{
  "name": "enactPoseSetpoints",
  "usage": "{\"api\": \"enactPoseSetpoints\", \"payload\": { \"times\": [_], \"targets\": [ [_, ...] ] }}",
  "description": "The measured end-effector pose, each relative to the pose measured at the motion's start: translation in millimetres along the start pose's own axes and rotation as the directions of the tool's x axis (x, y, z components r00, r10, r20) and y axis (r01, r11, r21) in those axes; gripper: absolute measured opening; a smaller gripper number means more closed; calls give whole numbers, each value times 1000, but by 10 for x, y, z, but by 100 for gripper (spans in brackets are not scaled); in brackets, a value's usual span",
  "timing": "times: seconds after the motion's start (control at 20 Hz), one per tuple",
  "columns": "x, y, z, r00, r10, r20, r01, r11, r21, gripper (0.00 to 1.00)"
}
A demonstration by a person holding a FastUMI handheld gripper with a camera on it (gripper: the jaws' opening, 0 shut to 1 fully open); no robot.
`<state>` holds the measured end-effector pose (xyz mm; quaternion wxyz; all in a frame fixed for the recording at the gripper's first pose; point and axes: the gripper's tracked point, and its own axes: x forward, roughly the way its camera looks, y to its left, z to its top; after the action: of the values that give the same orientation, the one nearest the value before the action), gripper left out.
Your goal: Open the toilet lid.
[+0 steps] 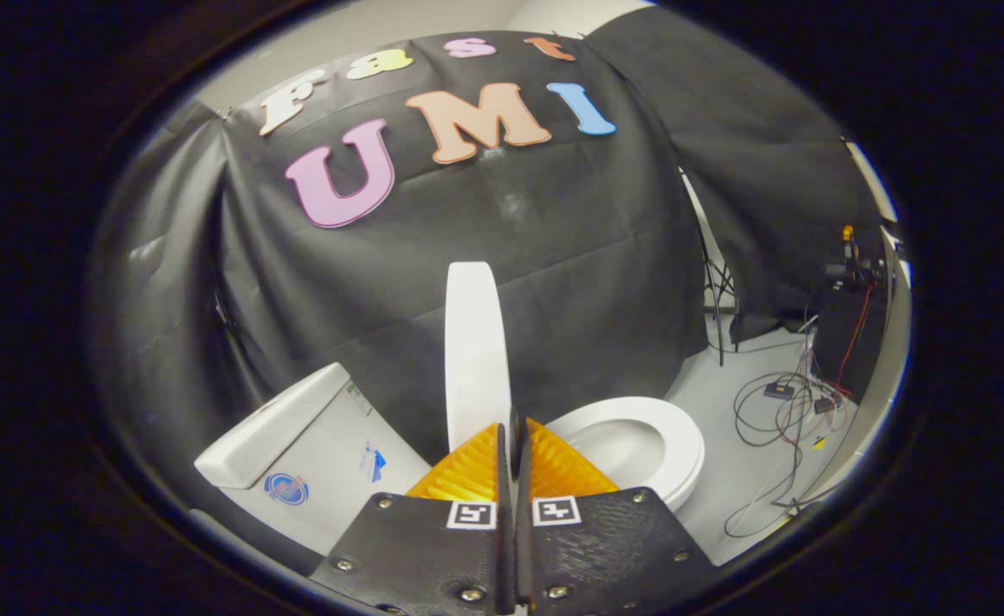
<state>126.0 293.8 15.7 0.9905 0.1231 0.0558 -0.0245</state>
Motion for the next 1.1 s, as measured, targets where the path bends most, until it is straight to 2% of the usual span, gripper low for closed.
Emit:
{"api": "enactPoseSetpoints", "payload": {
  "times": [0.8, 1.1],
  "targets": [
    [-42, 520, -130, 999, 49, -17, -51, 992, -119, 1],
    [-79, 664, -129, 998, 55, -19, -58, 976, -208, 1]
  ]
}}
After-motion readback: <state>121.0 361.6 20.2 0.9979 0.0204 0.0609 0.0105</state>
